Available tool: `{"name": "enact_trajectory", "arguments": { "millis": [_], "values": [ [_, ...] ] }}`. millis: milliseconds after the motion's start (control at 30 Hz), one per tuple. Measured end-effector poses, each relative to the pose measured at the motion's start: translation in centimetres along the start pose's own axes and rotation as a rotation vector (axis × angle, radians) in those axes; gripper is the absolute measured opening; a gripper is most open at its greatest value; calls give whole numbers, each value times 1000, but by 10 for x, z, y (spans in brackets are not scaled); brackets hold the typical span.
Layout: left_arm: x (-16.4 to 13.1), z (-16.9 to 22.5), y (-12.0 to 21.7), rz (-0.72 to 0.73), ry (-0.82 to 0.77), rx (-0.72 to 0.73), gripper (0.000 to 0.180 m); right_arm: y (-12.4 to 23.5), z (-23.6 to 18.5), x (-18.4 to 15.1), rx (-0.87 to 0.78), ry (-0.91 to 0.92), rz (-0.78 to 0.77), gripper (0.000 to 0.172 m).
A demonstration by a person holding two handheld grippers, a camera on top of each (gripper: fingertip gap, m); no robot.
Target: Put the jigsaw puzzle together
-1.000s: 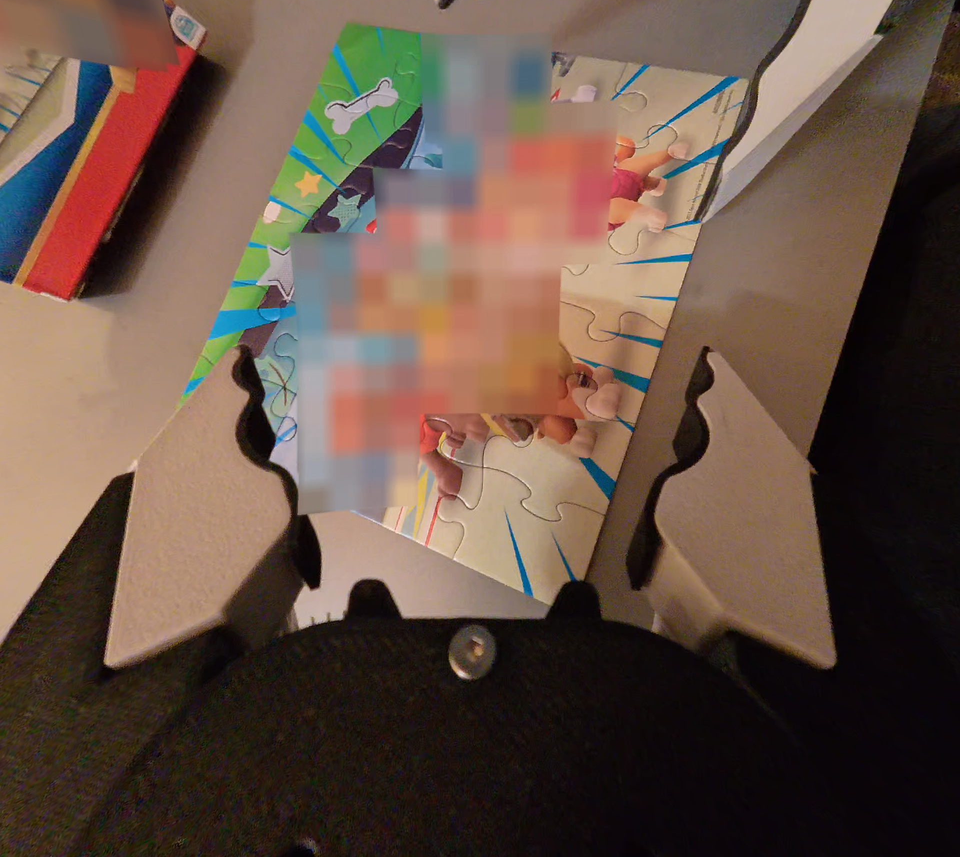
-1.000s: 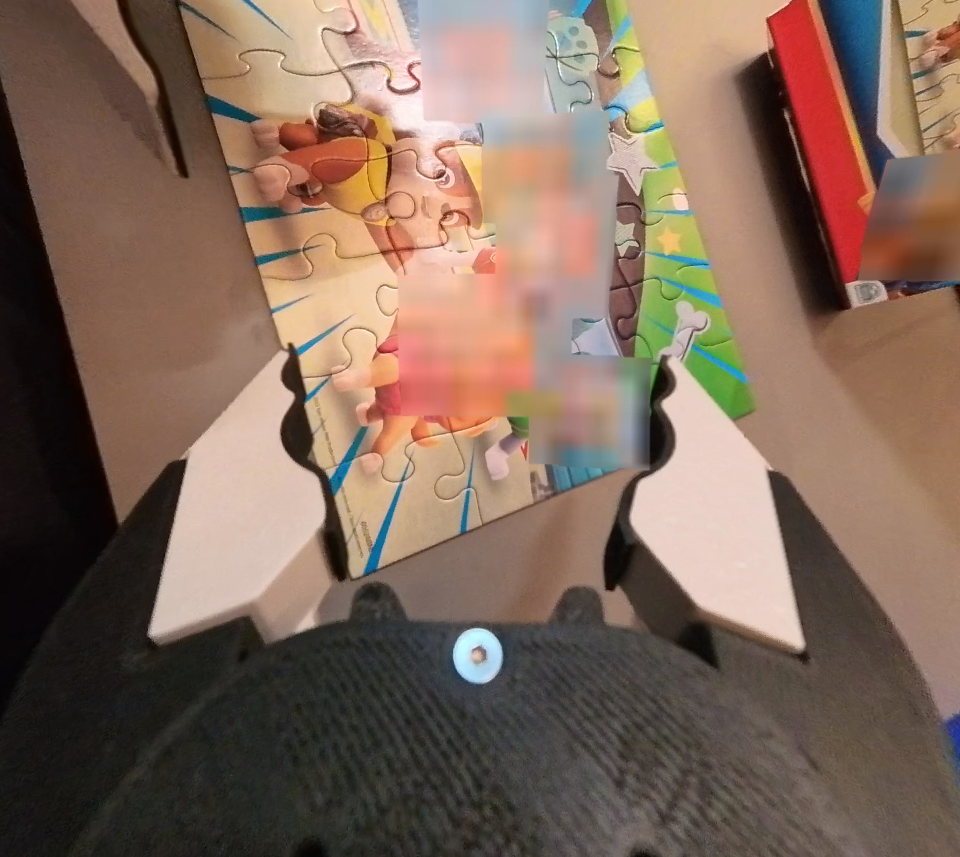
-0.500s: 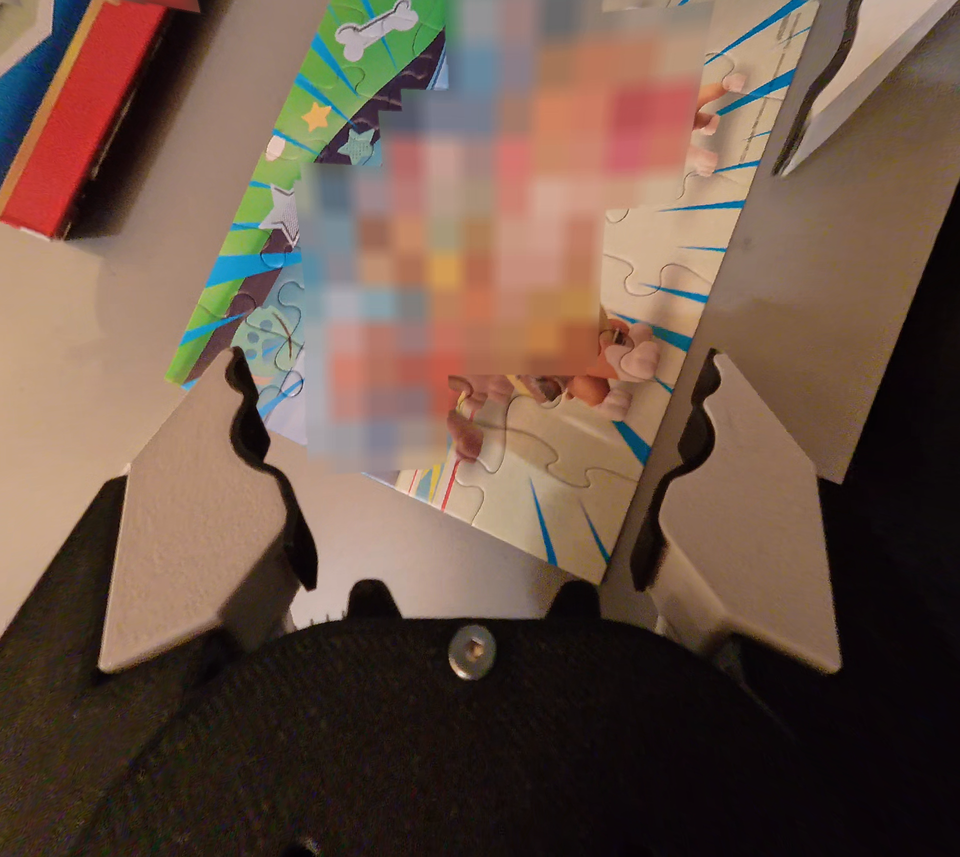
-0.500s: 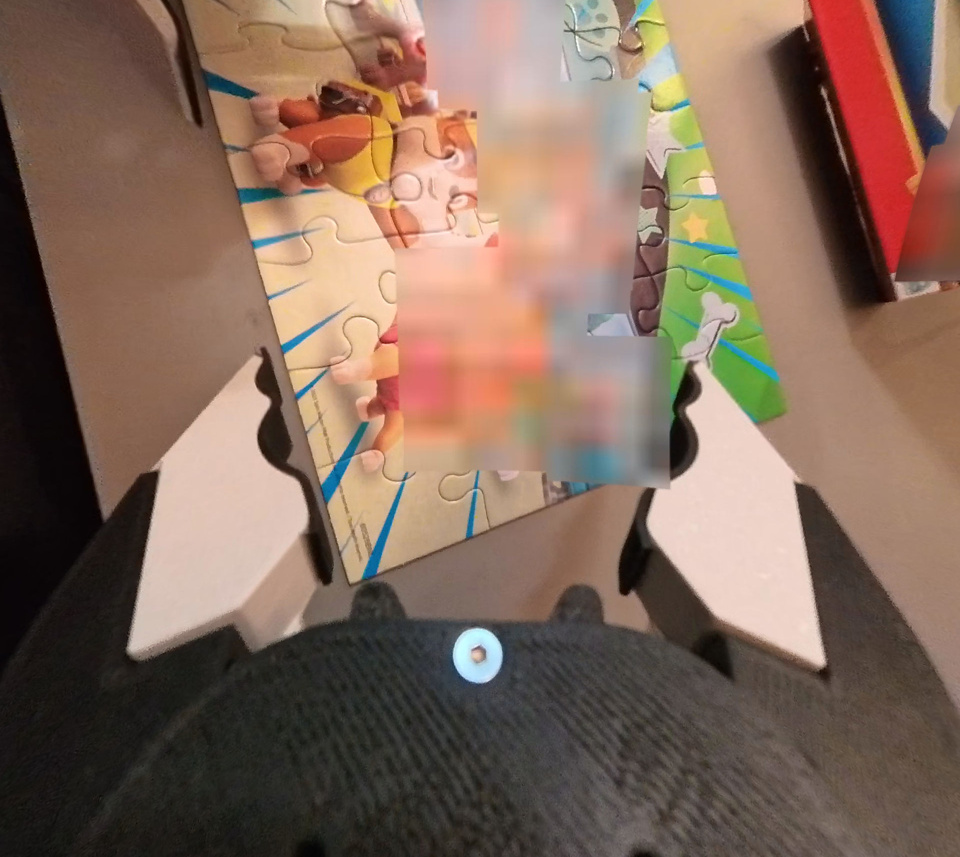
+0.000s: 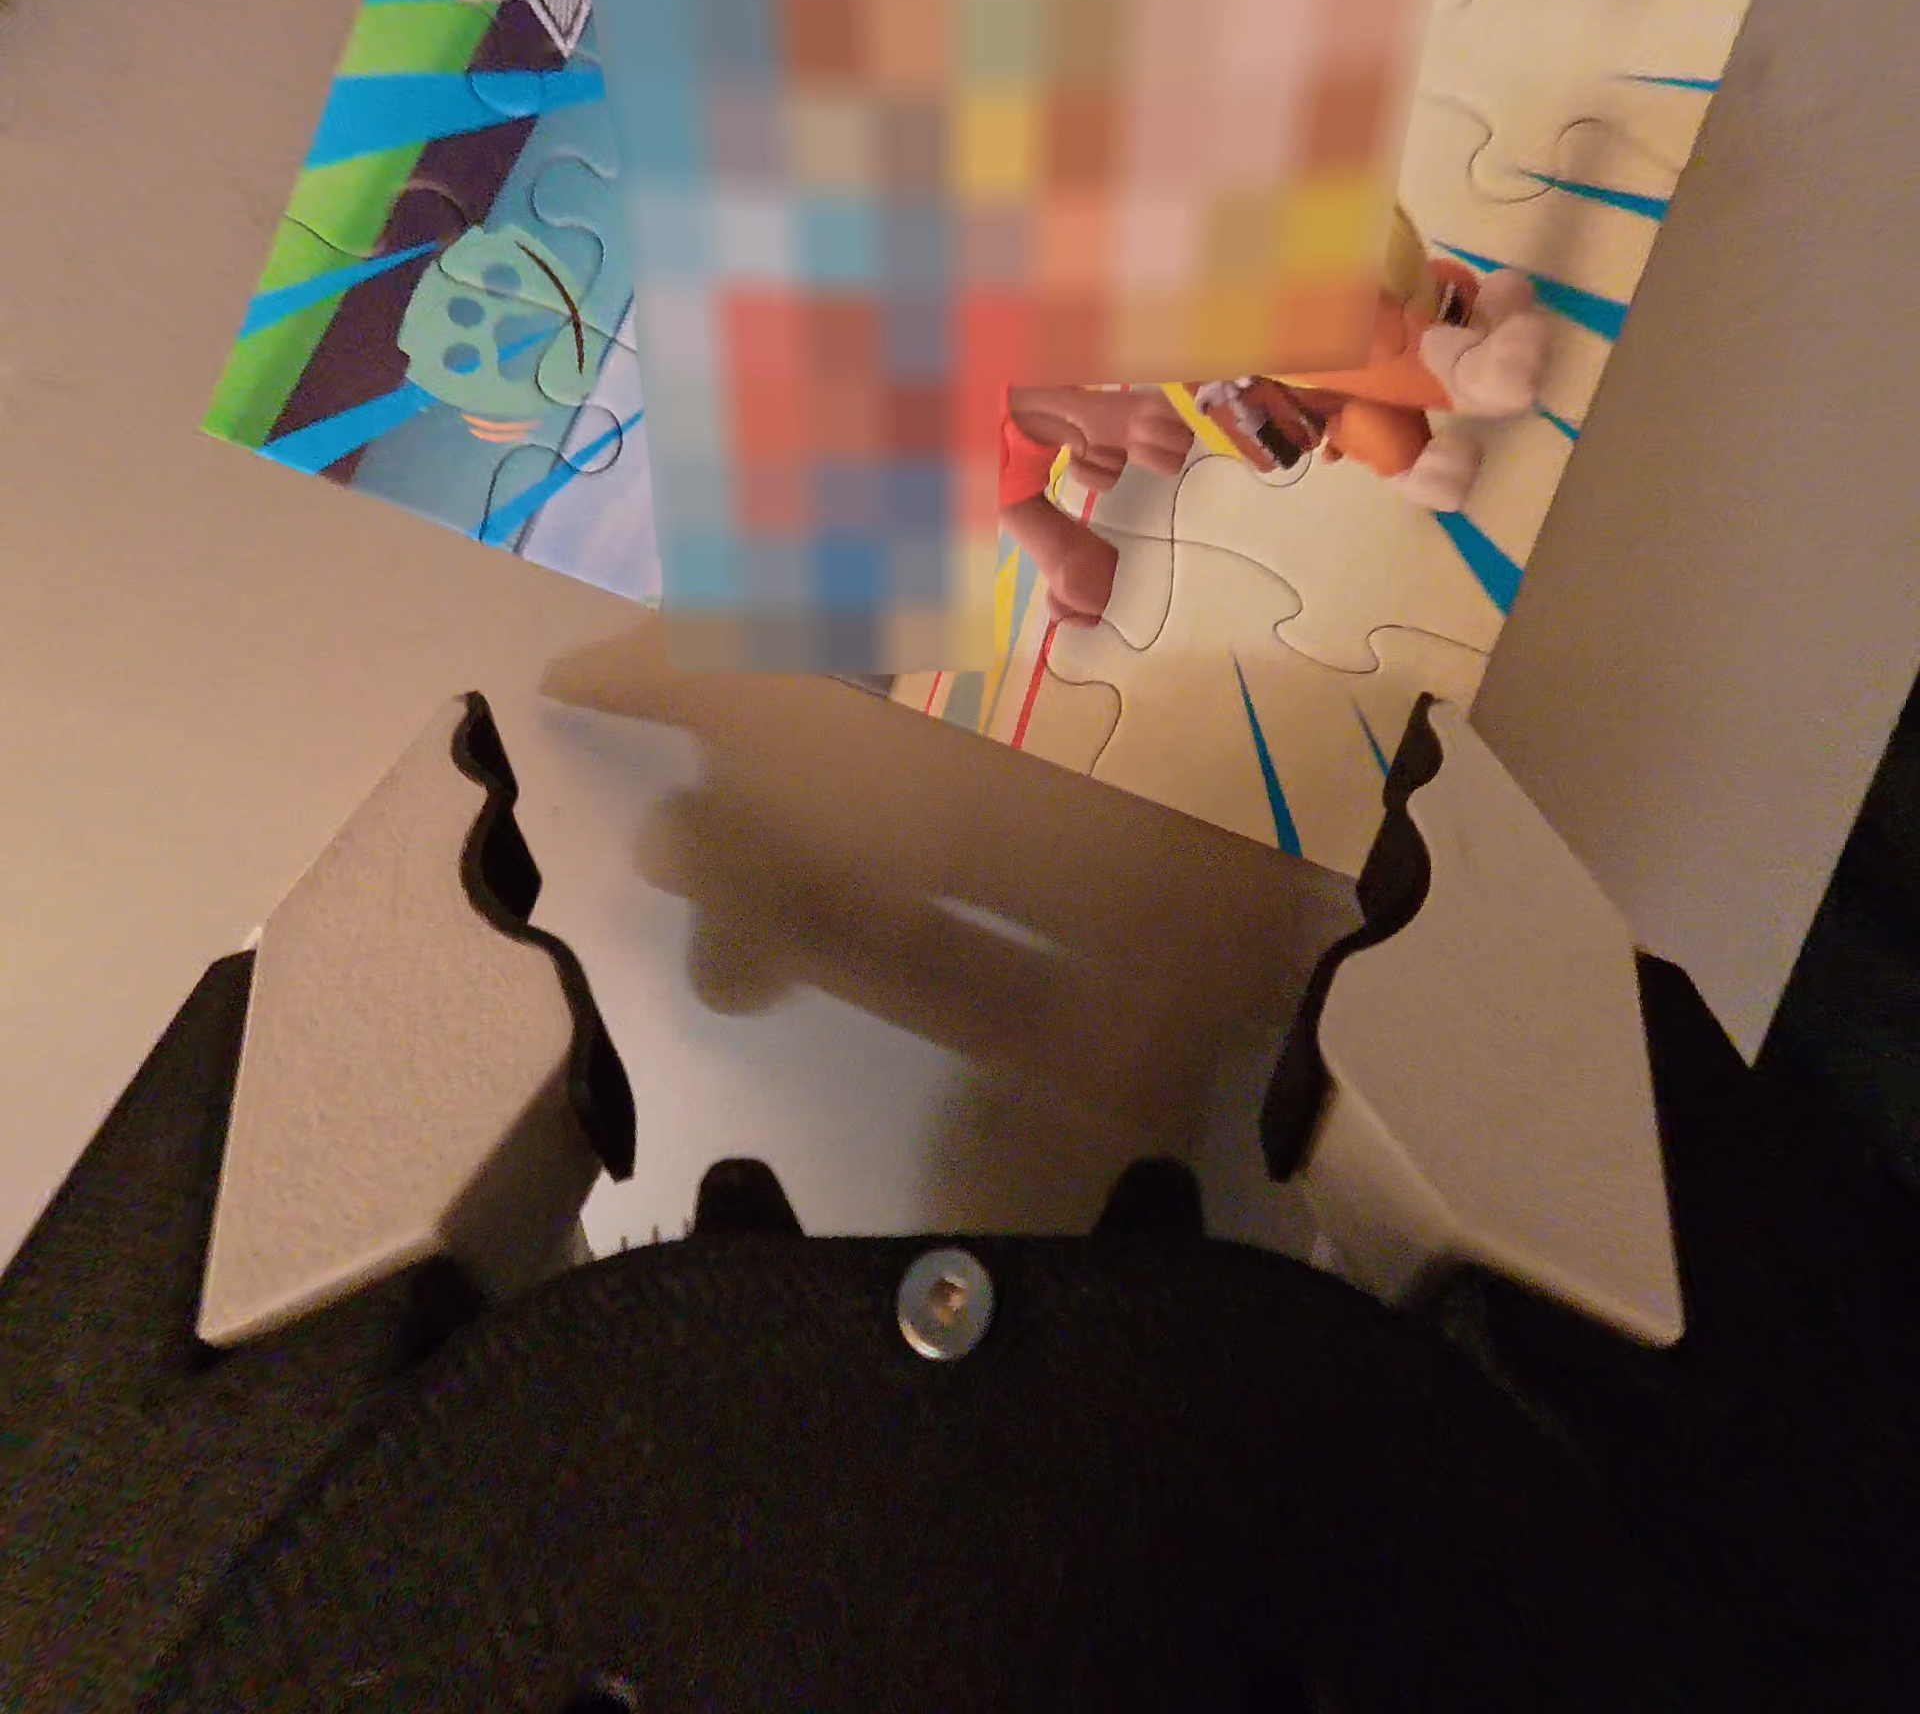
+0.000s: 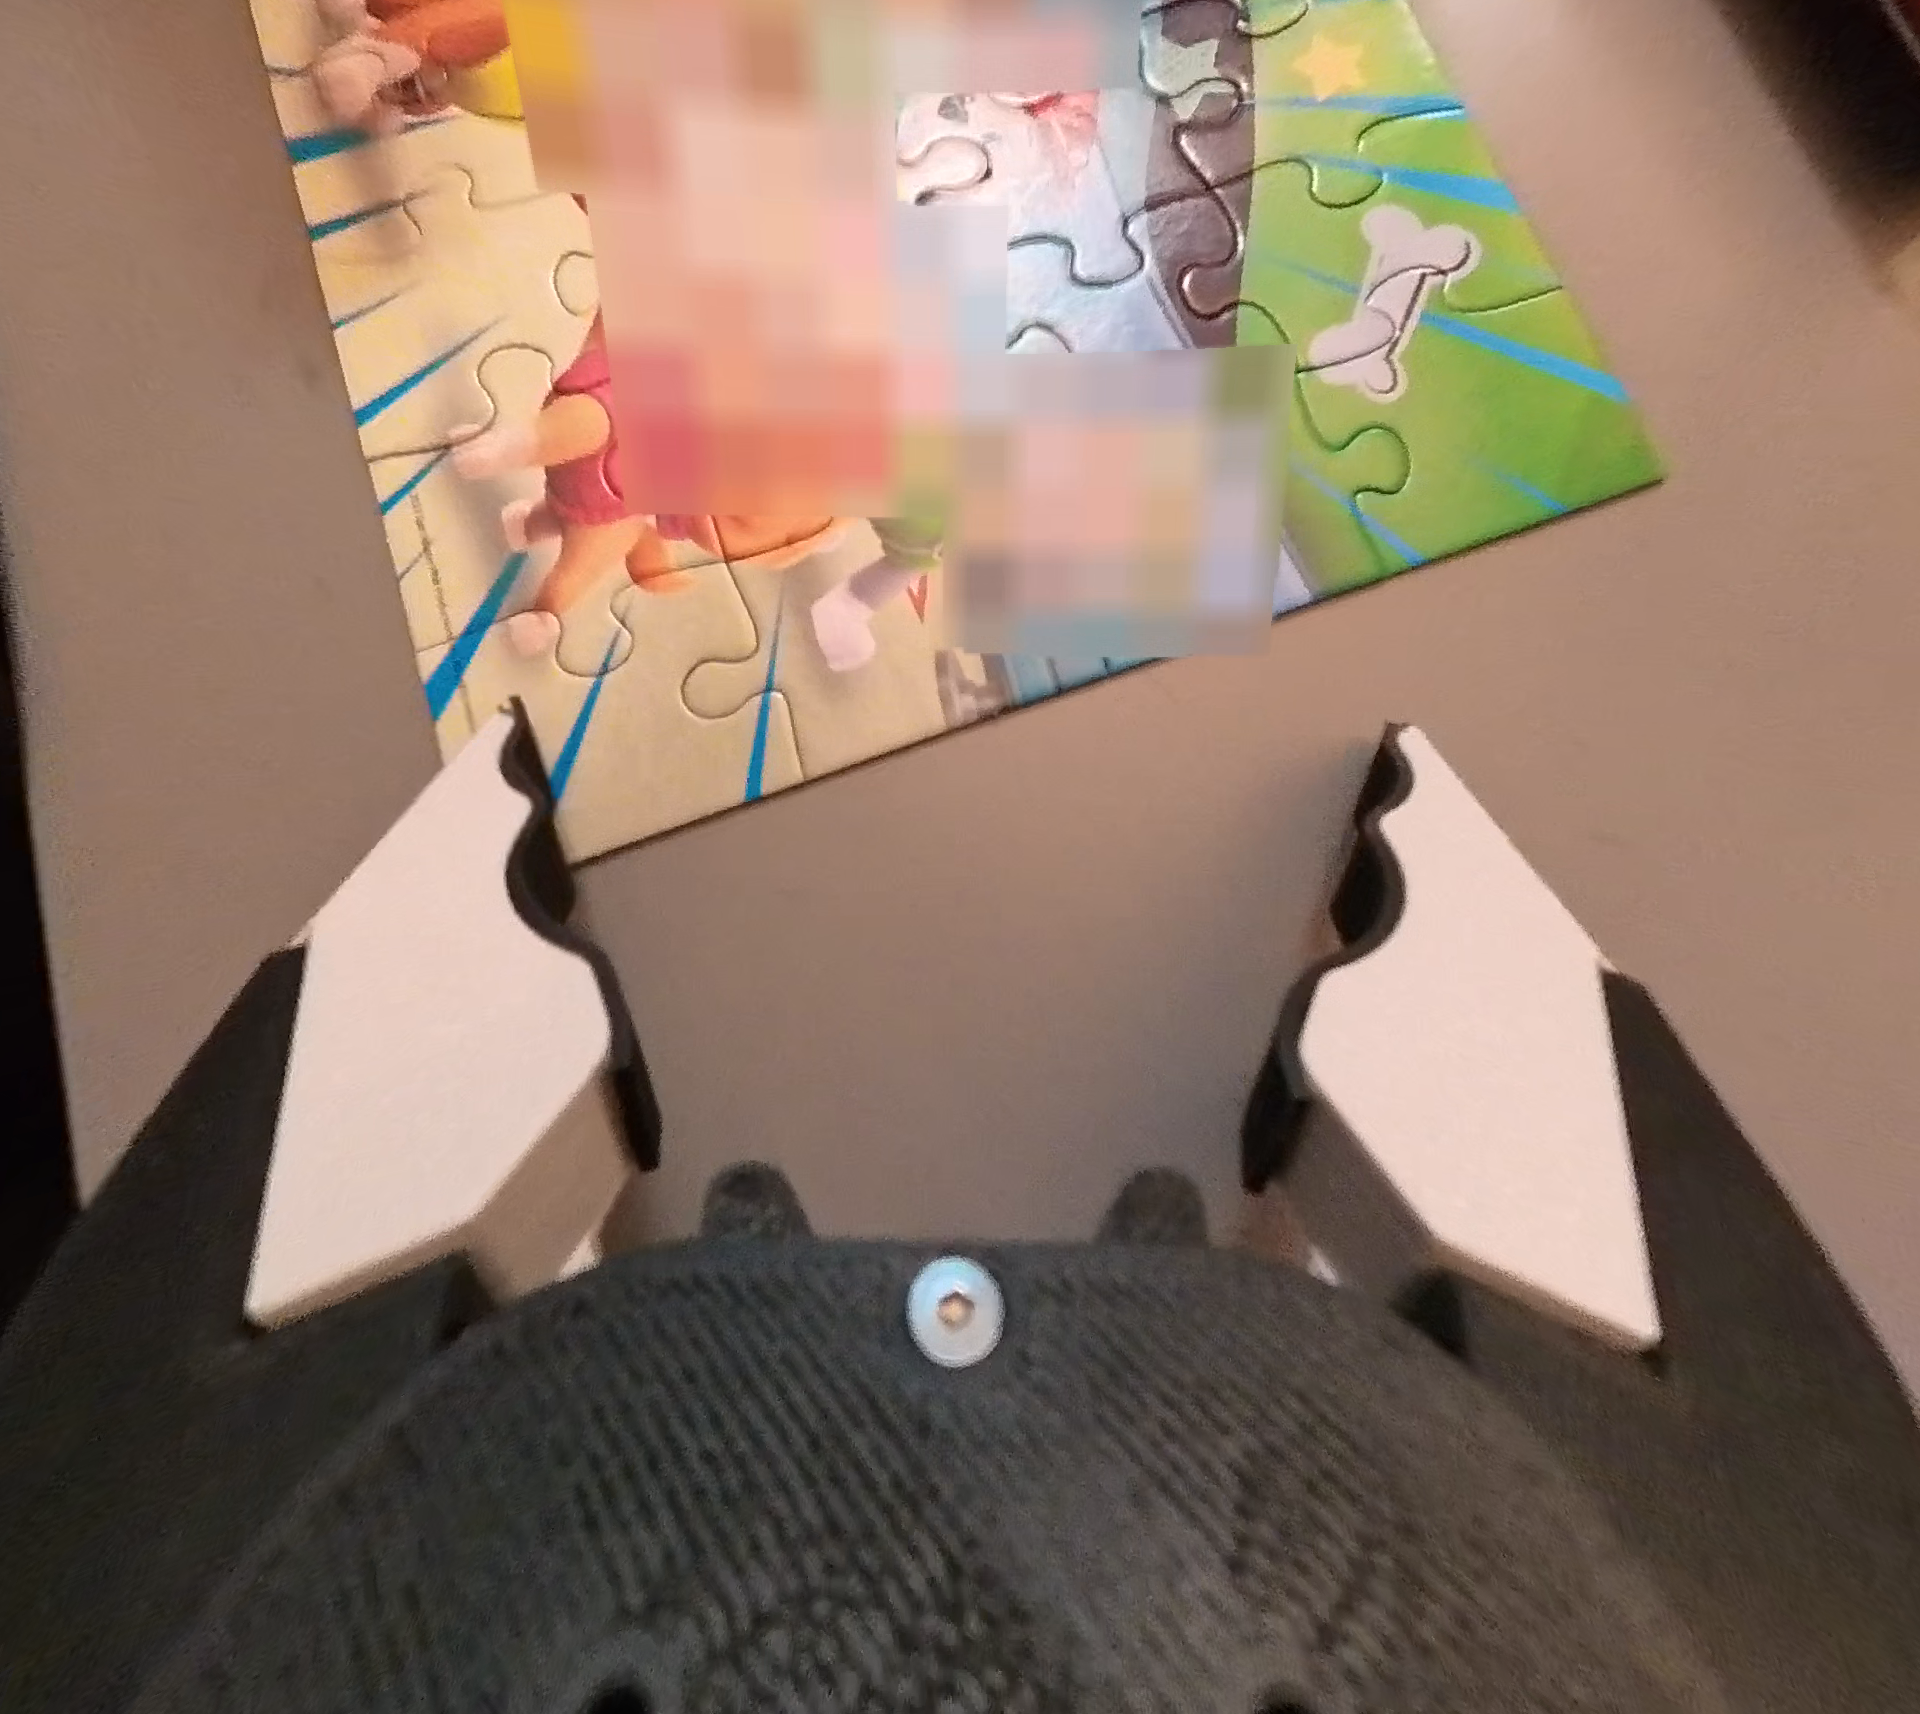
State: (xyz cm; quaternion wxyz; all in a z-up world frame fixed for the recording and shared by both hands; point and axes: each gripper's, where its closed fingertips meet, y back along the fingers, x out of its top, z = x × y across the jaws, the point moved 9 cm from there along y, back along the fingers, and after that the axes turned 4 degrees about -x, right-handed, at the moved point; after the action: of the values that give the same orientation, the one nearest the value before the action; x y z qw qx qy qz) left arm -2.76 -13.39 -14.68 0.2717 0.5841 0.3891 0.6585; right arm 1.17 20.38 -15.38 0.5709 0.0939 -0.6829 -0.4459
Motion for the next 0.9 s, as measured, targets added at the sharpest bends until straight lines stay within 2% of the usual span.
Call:
{"name": "enact_trajectory", "arguments": {
  "millis": [100,267,400,633,800,900],
  "values": [
    [0,-6,7,21,3,15,158,2,7,-2,24,10,9,143],
    [-11,-21,21,54,57,14,145,7,20,-6,56,45,11,135],
    [-22,-31,19,24,66,31,128,2,28,-6,70,65,21,146],
    [-20,-33,14,57,69,-34,119,1,32,-3,112,103,31,141],
    [-16,-32,12,65,57,-49,115,4,26,-4,119,104,40,125],
    [-15,-33,12,70,48,-58,114,7,22,-4,127,109,52,109]
  ]
}}
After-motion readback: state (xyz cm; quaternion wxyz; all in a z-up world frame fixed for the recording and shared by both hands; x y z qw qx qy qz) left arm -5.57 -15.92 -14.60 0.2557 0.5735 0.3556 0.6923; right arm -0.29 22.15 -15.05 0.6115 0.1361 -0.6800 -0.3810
